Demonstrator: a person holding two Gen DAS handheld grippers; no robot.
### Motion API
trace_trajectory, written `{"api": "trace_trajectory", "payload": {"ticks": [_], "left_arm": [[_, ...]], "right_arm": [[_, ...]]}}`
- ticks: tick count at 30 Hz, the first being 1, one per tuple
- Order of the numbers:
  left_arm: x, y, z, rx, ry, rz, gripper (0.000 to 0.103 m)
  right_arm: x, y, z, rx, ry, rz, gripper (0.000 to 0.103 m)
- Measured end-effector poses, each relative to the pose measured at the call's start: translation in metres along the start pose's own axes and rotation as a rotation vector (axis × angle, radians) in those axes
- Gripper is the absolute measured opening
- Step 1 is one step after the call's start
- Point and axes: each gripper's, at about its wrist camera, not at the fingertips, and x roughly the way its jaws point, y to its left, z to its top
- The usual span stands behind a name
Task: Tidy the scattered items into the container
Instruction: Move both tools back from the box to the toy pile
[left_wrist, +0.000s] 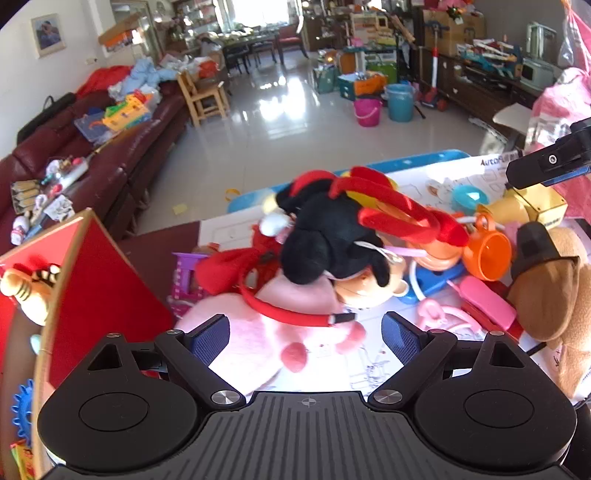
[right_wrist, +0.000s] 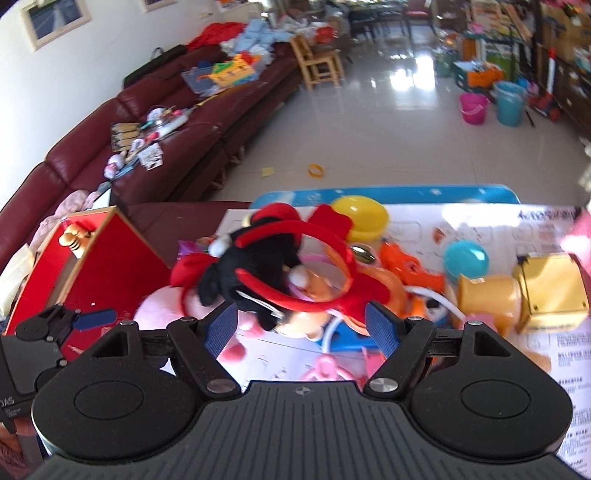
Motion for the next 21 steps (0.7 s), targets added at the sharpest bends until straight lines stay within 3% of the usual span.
{"api": "trace_trajectory", "payload": {"ticks": [11,21], "left_arm": [[0.028,-0.033,-0.006,0.028,0.048,-0.060,0.095],[0.040,-0.048,0.005,0.074,0.007,-0.053,0.095]], "right_arm": [[0.022,-0.065,-0.035,0.163,0.054,-0.052,0.077],[0.042,-0.080,-0.042,0.252,0.095,-0.025,0.073]]}}
